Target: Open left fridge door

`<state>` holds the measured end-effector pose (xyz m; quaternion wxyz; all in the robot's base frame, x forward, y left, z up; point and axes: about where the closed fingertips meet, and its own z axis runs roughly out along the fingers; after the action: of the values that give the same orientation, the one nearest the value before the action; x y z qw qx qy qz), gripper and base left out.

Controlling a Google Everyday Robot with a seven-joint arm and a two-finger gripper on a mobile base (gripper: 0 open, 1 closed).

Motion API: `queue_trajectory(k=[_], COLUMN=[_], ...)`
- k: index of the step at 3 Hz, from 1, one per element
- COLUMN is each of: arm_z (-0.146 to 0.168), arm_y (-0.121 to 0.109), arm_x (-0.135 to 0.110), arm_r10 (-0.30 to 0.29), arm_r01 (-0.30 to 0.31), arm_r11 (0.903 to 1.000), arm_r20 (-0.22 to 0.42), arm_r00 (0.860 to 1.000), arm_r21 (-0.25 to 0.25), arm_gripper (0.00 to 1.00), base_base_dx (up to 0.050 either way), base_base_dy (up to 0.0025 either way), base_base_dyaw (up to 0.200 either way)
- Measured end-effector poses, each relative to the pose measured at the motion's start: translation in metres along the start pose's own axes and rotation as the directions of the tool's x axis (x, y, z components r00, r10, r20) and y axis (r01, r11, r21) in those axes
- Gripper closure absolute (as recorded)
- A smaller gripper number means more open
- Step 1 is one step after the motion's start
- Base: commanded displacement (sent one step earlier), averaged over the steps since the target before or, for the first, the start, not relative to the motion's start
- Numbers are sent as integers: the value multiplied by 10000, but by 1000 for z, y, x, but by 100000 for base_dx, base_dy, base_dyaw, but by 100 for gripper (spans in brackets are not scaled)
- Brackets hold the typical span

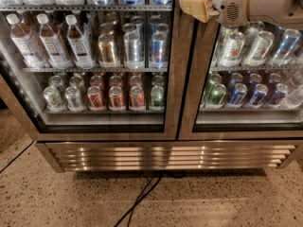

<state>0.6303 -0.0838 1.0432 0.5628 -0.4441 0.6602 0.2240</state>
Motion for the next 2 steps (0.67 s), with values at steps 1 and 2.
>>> queue_trajectory(k=[1, 2], arm_z=[-1, -1], arm_y=[-3, -5], arm_x=[0, 1], arm_r10=[0, 1], arm_r01=[0, -1], arm_r11=[10000, 10000], arm_r20=[-1, -3], arm_r00=[10000, 10000], arm_r21=[0, -5], arm_gripper=[38, 30], base_base_dx=[0, 0], base_base_dy=[0, 0], base_base_dyaw=[0, 0])
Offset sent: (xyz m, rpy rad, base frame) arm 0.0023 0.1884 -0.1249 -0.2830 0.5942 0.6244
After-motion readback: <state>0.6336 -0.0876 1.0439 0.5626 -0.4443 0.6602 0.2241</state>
